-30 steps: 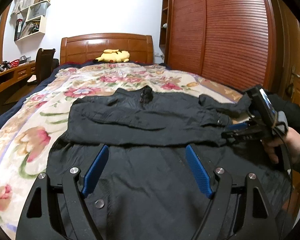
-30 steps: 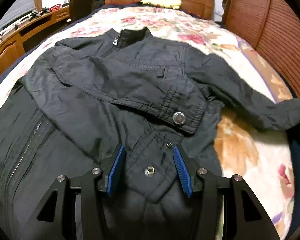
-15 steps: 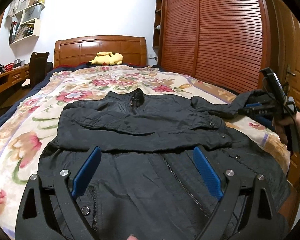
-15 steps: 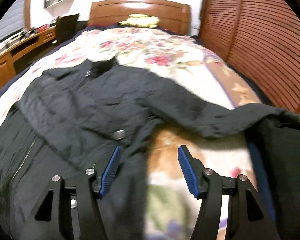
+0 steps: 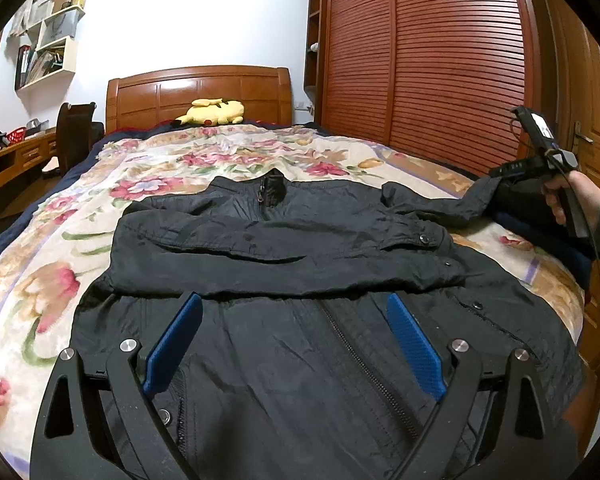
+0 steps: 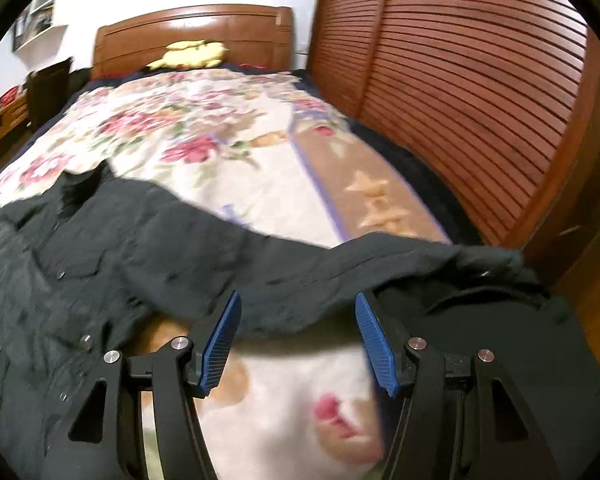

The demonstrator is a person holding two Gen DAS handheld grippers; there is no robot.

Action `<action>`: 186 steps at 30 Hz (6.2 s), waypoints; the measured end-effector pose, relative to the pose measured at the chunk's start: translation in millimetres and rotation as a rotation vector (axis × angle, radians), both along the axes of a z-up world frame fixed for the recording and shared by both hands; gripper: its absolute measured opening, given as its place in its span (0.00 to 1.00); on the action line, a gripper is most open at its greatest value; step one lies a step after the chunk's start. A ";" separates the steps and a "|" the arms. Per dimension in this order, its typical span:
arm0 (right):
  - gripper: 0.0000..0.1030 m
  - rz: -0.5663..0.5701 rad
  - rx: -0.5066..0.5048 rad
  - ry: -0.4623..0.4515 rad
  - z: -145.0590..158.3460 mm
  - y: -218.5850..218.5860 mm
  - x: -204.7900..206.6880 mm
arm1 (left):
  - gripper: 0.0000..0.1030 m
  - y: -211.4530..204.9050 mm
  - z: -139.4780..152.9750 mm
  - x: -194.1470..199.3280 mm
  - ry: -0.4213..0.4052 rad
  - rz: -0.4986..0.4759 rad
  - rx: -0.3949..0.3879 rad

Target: Fold large clothes

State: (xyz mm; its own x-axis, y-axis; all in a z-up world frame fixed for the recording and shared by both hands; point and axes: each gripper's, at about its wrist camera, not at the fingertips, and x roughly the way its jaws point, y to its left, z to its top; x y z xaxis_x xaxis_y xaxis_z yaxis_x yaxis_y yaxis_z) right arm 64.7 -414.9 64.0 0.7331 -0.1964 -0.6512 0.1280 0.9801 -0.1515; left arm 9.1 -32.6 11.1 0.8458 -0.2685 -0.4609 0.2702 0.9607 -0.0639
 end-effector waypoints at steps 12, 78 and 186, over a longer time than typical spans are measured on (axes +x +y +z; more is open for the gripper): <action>0.60 -0.137 0.112 0.016 -6.6 -32.6 36.0 | 0.91 0.1 -5.2 0.3 0.019 0.004 0.008; 0.01 0.749 -0.073 0.045 -5.2 216.9 -115.3 | 0.91 51.4 -2.1 -10.0 0.006 0.117 0.013; 0.40 0.430 0.062 0.102 -75.0 197.8 -63.6 | 0.91 25.9 -6.0 -3.7 0.077 0.023 0.051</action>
State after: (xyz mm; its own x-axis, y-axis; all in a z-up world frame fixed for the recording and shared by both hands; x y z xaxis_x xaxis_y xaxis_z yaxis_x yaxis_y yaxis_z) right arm 1.2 -217.1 -11.0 0.6714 0.1536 -0.7250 -0.3056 0.9486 -0.0820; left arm 5.4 -6.7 5.1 0.8132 -0.2234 -0.5374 0.2439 0.9692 -0.0339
